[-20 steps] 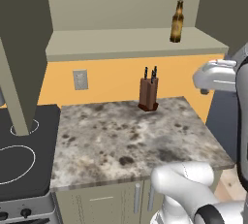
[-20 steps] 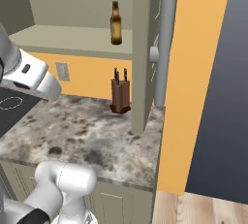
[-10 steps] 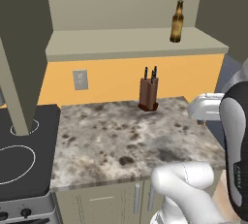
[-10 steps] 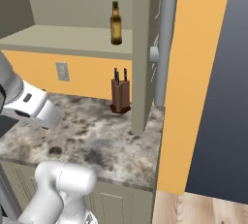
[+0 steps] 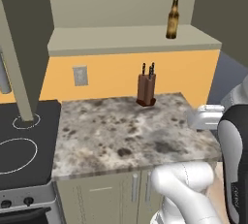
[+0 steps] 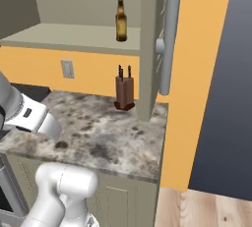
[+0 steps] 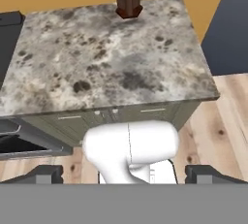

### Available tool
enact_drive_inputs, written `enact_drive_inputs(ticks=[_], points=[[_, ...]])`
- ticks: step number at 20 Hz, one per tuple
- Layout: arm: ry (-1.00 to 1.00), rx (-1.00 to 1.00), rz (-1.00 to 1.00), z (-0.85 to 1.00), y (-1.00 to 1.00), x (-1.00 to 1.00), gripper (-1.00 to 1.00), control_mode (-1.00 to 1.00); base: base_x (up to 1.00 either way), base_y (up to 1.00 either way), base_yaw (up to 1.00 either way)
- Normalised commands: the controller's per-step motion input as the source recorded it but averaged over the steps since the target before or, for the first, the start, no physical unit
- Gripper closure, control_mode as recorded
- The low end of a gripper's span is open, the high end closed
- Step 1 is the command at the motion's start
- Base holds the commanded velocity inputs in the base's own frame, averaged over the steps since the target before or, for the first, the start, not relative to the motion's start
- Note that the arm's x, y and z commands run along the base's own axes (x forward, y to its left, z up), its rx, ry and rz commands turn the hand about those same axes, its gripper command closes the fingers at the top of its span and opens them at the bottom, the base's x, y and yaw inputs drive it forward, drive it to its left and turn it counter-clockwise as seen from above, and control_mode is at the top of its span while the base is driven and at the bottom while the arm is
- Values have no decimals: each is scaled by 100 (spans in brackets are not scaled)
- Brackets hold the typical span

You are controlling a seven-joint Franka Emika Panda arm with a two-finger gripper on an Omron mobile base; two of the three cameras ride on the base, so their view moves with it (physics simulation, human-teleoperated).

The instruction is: Sort all alcoholic drinks to one cabinet, and non-alcoholic drinks to the other.

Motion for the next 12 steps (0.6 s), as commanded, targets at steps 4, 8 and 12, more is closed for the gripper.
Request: enact_drive_inputs(ticks=[4, 8, 12], points=[[0, 0, 0, 0, 0, 0, -100, 100, -100, 0, 0], [0, 0, 0, 0, 0, 0, -100, 100, -100, 11, 0], [0, 0, 0, 0, 0, 0, -100, 100, -100, 64, 0]])
